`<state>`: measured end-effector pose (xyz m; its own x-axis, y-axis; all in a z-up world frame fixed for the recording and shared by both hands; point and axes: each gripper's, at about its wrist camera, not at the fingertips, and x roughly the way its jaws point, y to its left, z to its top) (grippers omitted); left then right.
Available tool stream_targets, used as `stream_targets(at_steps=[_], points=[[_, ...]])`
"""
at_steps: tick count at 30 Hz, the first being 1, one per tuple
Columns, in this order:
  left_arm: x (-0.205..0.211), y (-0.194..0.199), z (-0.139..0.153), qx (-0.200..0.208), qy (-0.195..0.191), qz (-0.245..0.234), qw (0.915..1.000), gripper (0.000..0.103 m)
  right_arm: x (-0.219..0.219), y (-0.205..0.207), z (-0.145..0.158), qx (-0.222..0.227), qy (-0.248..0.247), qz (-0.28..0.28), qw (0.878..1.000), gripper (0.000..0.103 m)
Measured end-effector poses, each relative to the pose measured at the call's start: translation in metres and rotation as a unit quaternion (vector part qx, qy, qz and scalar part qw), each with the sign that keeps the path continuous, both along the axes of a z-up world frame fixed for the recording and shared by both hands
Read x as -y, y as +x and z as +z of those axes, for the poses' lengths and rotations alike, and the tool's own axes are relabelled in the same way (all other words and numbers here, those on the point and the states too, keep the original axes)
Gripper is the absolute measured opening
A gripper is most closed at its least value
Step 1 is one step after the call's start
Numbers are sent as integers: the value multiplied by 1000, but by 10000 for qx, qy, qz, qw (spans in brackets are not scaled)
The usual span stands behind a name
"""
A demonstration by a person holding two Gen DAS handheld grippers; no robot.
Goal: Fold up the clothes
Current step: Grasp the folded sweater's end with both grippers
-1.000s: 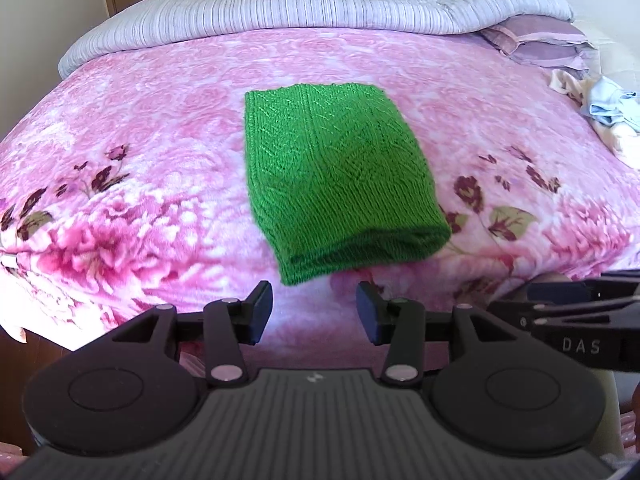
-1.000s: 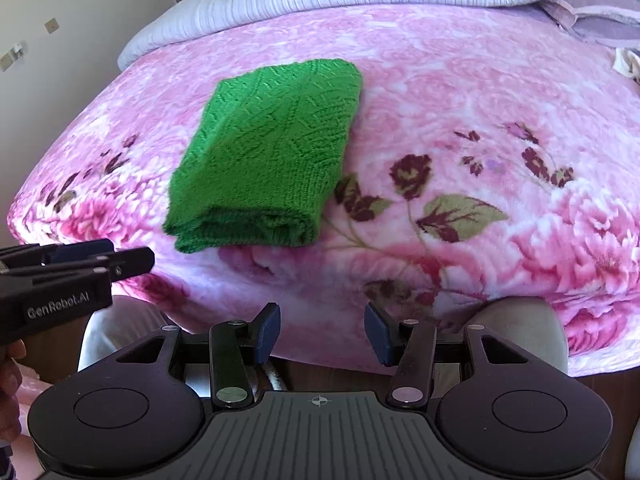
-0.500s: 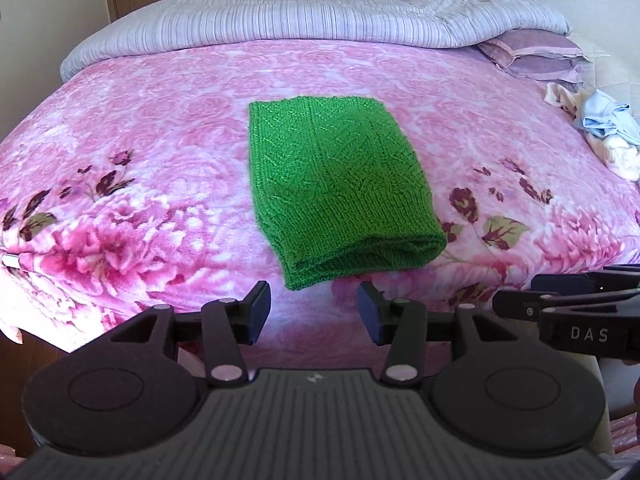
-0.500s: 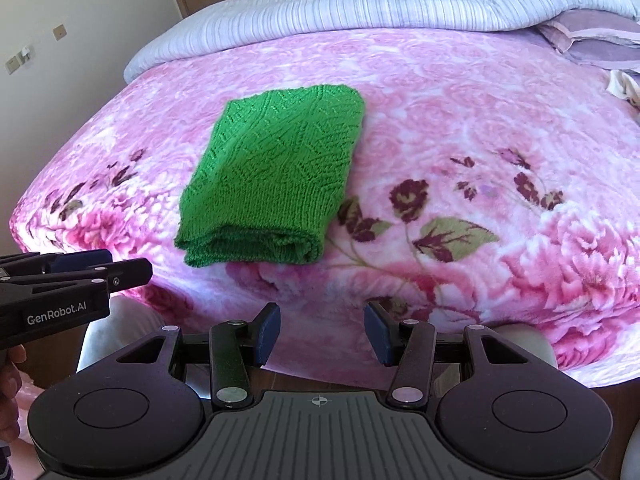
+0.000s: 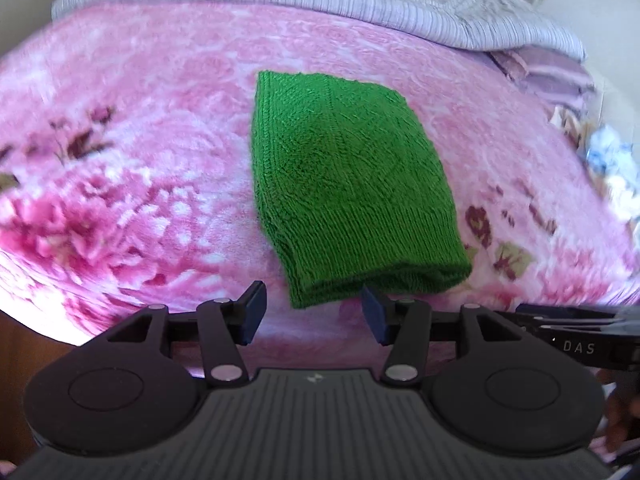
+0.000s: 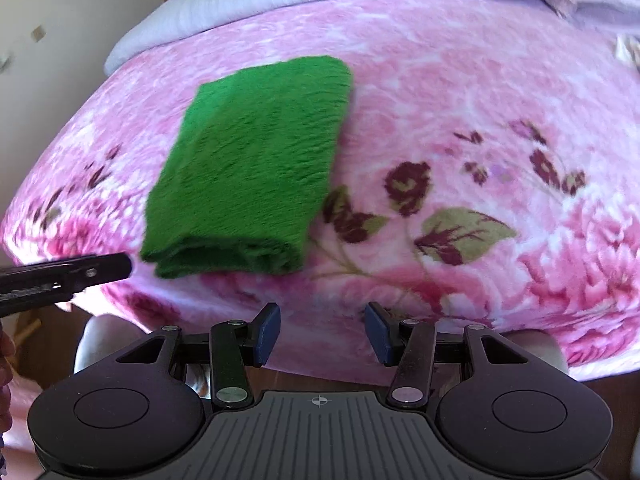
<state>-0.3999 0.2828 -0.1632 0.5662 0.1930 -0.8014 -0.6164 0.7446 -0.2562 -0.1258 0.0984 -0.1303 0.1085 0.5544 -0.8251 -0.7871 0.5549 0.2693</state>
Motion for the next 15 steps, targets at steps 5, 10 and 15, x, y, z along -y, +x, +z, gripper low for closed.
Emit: stream_targets(at_steps=[5,10,15], points=[[-50,-4,-17,636,-1237,461,9892,51,15,53,-8,-1084,890,-751,9873,52],[-98,-5,-44,1058,-2137,1025,9657,51,15,99,-37,-2649,1512,-1248,9441,60],[-127,7,-66,1089,-2500,1224,9543,52,-9,114,-54,-3067,1696,-1253,9282,62]])
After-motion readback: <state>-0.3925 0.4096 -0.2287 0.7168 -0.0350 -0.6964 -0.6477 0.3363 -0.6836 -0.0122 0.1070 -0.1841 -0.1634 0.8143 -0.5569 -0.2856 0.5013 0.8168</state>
